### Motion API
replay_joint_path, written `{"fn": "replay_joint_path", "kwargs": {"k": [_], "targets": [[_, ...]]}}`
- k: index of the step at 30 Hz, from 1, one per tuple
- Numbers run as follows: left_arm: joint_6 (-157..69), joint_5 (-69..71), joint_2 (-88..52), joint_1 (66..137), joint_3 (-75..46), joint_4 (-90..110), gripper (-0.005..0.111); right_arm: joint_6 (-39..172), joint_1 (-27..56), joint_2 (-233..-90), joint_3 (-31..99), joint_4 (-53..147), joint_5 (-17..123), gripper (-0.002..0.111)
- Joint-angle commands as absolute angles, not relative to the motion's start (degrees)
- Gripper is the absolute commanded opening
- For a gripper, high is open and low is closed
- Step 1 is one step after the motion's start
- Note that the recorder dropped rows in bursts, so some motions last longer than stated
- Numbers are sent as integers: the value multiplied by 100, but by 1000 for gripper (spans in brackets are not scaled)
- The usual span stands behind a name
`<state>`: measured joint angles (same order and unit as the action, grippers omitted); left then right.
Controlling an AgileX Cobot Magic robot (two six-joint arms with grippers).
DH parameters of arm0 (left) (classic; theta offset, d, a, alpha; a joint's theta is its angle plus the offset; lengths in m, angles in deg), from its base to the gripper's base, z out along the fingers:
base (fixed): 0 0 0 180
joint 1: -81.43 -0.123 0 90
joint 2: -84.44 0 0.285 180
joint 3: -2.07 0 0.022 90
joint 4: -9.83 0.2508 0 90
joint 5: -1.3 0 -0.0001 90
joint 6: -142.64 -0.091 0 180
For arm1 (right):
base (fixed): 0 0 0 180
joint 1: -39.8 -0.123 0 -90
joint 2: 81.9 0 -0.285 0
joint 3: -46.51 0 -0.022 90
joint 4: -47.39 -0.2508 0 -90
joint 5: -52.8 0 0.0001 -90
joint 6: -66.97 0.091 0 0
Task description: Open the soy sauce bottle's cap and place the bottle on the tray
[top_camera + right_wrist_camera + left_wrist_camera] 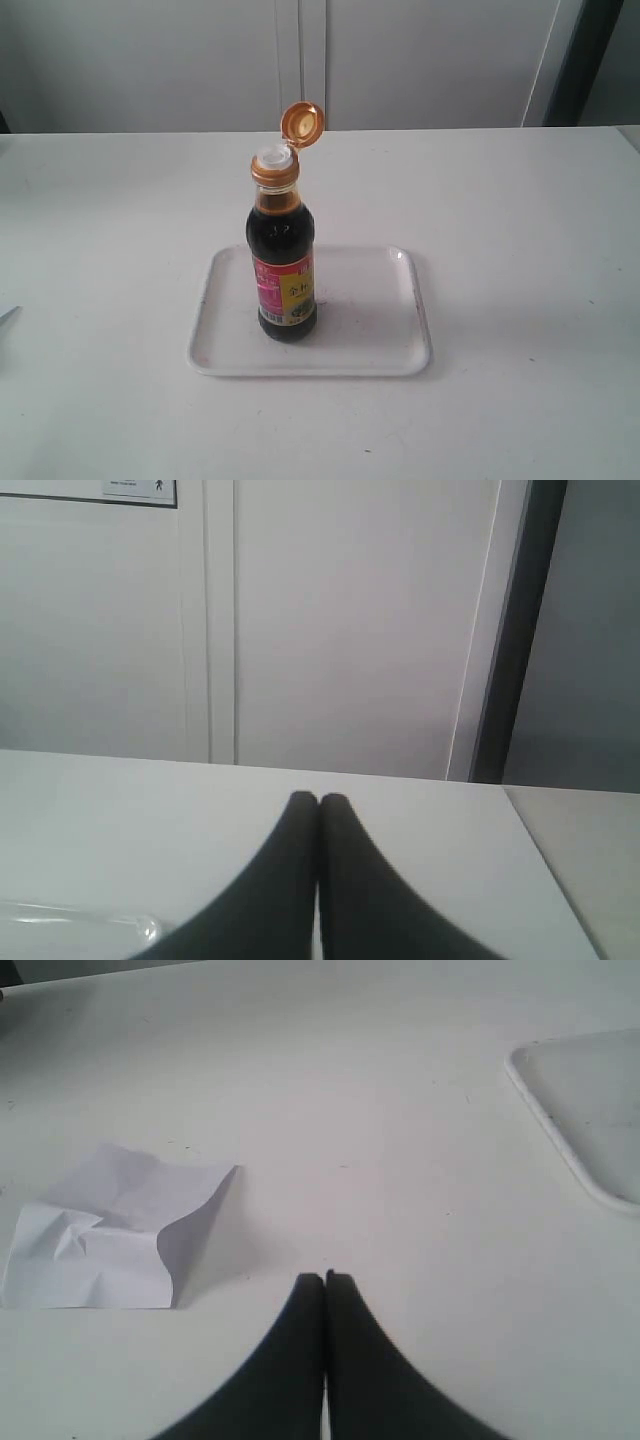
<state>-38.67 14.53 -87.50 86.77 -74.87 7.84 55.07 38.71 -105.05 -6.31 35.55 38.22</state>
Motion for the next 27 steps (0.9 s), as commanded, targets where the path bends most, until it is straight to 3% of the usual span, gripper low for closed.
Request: {"fn": "replay_joint_path", "kwargs": {"k": [1, 14, 27], "targets": [[-3875, 1426, -8777, 8661, -7514, 775, 0, 5488, 3866, -10464, -679, 3532, 3869, 0], [-3889, 1426, -8777, 8661, -7514, 775, 0, 5613, 3866, -10436, -710, 3662, 3635, 0], [-3889, 1426, -8777, 8661, -7514, 775, 0, 6242, 3866, -9190, -1544, 4248, 3437, 0]]}}
